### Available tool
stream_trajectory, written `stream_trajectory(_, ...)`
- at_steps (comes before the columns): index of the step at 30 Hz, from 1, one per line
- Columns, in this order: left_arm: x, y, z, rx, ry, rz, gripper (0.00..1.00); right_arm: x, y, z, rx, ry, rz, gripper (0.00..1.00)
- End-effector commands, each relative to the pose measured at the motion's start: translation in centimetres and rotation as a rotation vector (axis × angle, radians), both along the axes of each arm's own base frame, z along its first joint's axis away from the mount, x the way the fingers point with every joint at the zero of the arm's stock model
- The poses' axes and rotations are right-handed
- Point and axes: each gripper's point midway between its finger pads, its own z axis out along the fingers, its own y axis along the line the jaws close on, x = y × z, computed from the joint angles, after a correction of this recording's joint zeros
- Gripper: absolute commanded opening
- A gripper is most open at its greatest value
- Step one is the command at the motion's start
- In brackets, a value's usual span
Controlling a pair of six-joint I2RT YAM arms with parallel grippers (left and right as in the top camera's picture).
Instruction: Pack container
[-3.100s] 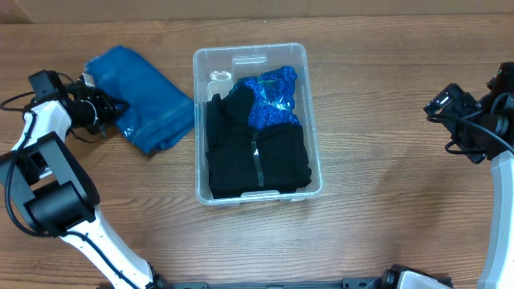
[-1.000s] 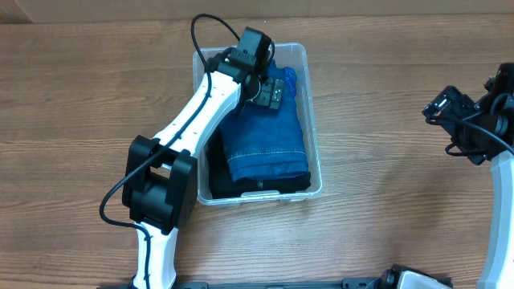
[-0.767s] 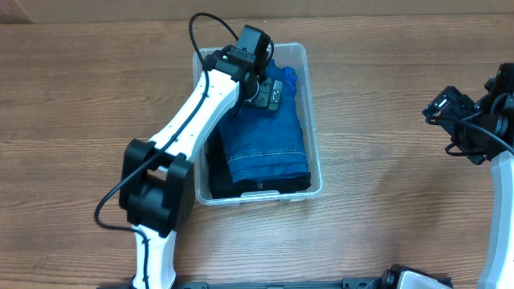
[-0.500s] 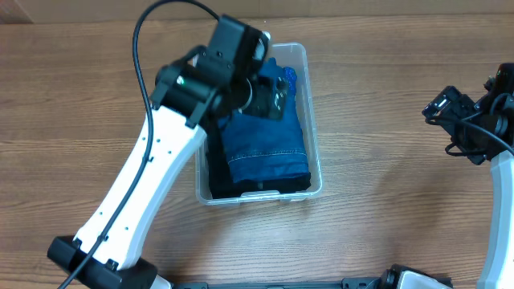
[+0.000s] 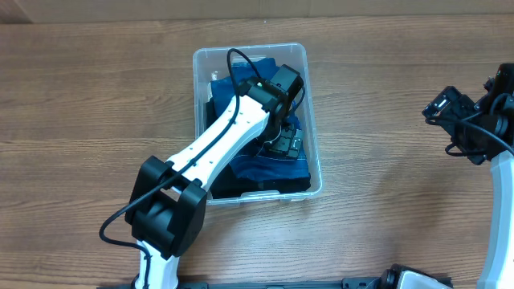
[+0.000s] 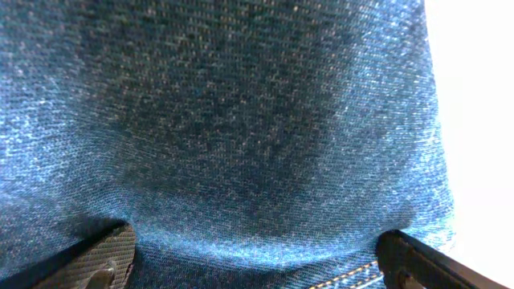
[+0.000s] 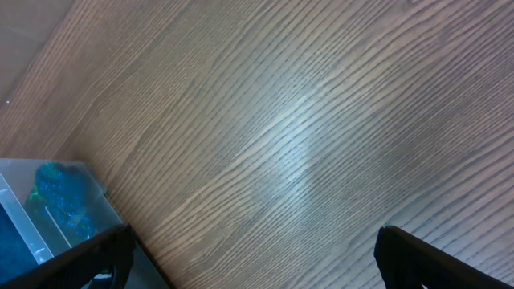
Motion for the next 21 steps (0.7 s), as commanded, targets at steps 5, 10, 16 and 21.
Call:
stream_trajectory(5, 1.0, 2.7, 4.6, 0.098, -0.118, 0.035, 1.0, -0.1, -0.1, 0.1, -0.019, -0.003, 0.028, 1.0)
stream_trajectory(10, 3.4, 8.7, 15.2, -0.039, -0.377, 0.213, 1.0, 2.6, 1.8, 1.4, -0.111, -0.095, 0.203, 1.0)
stream_trajectory(16, 6.3, 17.5, 15.5, -0.044, -0.368, 0.469, 1.0, 7.4, 6.6, -1.9, -0.181, -0.082, 0.46, 1.0)
stream_trajectory(21, 7.5, 23.2, 14.8, 0.009, -0.369, 0.609, 1.0, 10.2, 7.9, -6.1, -0.203, -0.032, 0.57, 1.0)
